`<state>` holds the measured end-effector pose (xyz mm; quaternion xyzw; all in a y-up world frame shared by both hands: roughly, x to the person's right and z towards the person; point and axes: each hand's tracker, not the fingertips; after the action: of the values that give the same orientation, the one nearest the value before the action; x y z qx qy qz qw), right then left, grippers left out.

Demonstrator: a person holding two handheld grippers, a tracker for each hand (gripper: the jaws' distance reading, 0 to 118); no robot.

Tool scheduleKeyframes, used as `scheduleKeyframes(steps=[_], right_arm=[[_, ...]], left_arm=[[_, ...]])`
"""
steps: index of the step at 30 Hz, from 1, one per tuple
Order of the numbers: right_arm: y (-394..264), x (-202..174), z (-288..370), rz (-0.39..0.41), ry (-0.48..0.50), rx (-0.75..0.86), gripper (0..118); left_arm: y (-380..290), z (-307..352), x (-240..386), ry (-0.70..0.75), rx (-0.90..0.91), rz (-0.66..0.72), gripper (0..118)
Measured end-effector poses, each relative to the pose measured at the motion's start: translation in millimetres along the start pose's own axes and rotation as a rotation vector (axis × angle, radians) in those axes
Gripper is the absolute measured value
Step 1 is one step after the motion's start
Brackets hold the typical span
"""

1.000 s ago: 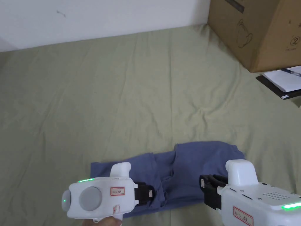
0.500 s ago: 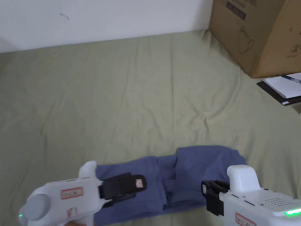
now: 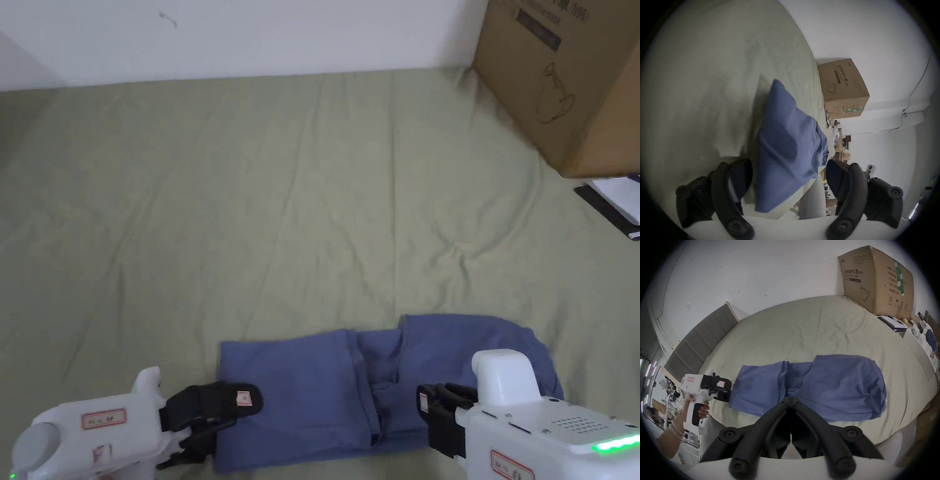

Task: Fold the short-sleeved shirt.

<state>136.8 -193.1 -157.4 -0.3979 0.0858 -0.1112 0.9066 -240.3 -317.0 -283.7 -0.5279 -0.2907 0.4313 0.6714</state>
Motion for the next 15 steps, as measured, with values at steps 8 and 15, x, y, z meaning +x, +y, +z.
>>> scheduleKeyframes(steps=[8, 15], right_arm=[[7, -14, 1, 0.045, 0.017, -0.001, 0], [10, -10, 7, 0.042, -0.003, 0.018, 0]], left_arm=[[1, 2, -18, 0.02, 0.013, 0.039, 11], [13, 39, -4, 0.09, 0.025, -0.046, 10]])
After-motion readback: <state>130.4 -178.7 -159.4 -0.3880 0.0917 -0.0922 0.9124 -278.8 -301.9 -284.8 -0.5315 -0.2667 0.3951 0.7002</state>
